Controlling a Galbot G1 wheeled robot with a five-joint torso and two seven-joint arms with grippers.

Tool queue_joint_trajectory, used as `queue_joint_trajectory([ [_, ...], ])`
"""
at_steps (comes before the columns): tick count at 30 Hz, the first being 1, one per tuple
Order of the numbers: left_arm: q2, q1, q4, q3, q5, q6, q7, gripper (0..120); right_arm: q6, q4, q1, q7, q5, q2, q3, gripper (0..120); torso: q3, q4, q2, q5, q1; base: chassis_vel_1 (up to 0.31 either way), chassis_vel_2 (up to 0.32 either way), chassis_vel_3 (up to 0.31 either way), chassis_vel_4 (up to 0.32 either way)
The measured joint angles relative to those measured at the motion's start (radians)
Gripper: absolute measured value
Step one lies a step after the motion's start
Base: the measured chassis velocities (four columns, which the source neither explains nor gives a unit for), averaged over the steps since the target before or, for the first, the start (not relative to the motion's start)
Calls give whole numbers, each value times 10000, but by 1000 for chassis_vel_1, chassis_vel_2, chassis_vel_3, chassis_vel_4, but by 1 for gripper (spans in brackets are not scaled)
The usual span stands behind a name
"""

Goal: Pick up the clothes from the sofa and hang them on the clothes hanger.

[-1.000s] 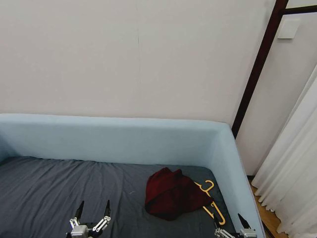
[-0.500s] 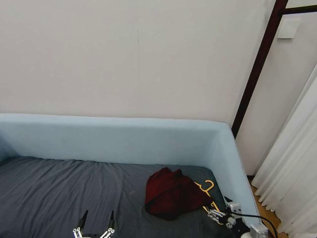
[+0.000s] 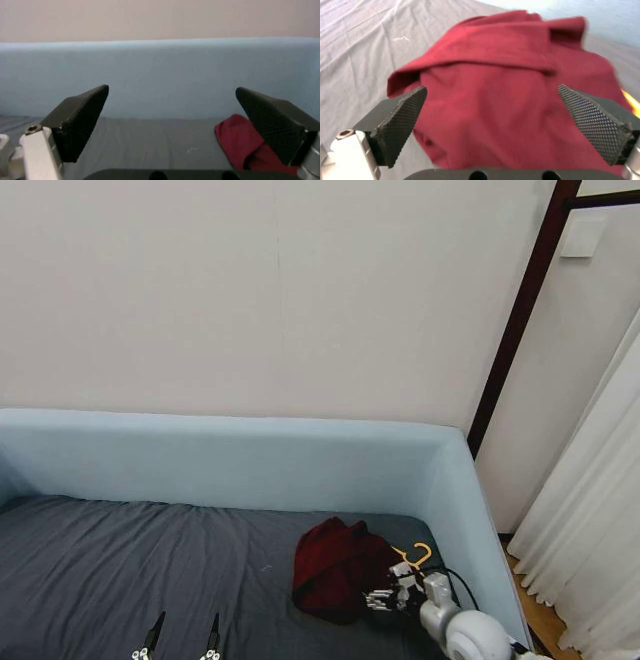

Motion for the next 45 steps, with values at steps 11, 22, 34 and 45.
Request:
queue_joint_trajectory([
  [11, -166, 17, 208, -51, 12, -20, -40, 100, 228, -2034, 621, -142, -638, 1663, -656, 100, 0, -4, 0, 0, 0, 0, 0, 0, 0],
  [22, -178, 44, 417, -183, -83, -165, -173, 99, 352, -2809, 793, -201, -669, 2045, -732, 63, -1, -4, 1, 1, 0, 0, 0, 0, 0],
  [34, -197, -17, 520, -218, -251, -163, -260, 98, 398, -3039, 720, -47, -535, 2076, -709, 8, -1, -3, 2, 4, -1, 0, 0, 0, 0],
  [45, -222, -97, 622, -97, -254, -258, -200, 98, 457, -2067, 667, 148, -9, 1691, -410, 0, 0, -4, 2, 4, -1, 0, 0, 0, 0],
])
